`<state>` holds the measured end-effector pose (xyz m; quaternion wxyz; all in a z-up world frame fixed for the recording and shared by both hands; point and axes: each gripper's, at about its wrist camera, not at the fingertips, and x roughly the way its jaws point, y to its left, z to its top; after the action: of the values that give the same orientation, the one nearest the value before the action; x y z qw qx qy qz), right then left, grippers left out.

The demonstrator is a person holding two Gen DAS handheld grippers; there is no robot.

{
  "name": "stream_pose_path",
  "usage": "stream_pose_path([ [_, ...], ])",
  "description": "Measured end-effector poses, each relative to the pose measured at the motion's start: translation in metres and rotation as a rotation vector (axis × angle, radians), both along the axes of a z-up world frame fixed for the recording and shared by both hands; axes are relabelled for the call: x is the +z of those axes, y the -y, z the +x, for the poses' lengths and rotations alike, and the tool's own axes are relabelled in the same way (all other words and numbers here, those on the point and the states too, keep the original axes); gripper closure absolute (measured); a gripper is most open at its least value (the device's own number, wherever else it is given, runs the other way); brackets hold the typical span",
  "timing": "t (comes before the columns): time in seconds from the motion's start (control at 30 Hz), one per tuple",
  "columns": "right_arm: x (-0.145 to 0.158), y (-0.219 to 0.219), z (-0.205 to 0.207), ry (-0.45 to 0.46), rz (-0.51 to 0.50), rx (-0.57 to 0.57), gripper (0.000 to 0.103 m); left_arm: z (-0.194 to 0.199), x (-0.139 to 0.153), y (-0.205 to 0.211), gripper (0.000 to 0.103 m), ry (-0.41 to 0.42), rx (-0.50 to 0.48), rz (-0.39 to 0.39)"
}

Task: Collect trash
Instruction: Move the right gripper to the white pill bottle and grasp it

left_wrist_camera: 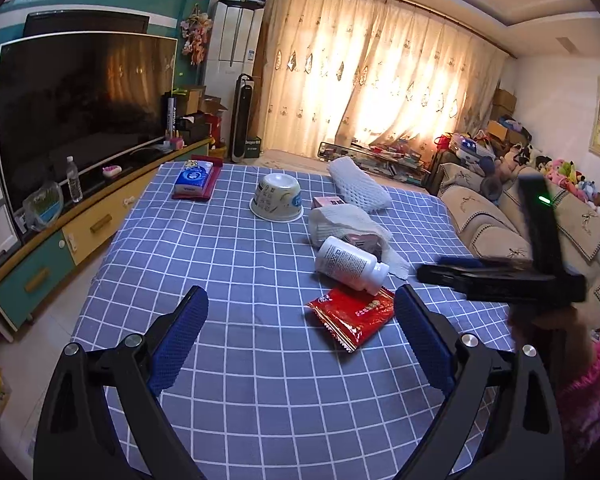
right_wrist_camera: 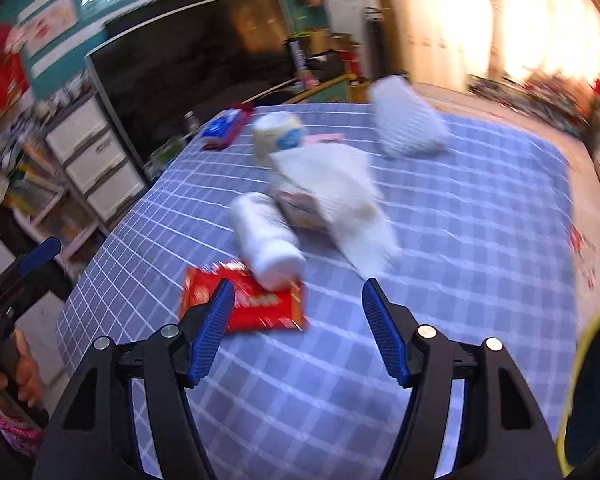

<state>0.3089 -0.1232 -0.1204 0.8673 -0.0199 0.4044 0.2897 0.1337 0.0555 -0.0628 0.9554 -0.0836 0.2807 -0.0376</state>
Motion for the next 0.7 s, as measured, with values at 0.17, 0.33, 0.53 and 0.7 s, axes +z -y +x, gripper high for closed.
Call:
stream_pose_path([
  [0.17, -0.015, -0.037, 0.027, -0.024, -0.059, 0.055, 0.040, 0.005, -0.006, 0.002, 0.010, -0.014, -0.007, -0.018],
  [0.33, -0.028, -0.057, 0.043, -0.050, -0.108, 0.084, 0.040, 0.009, -0.014, -0.003, 0.010, -0.026, -0.001, -0.030],
  [0.53, -0.034, -0.069, 0.049, -0.064, -0.124, 0.105, 0.044, 0.016, -0.021, -0.002, 0.010, -0.046, -0.008, -0.039],
  [0.7, -0.035, -0.072, 0.049, -0.067, -0.138, 0.113, 0.051, 0.020, -0.024, 0.000, 0.010, -0.054, -0.014, -0.042],
])
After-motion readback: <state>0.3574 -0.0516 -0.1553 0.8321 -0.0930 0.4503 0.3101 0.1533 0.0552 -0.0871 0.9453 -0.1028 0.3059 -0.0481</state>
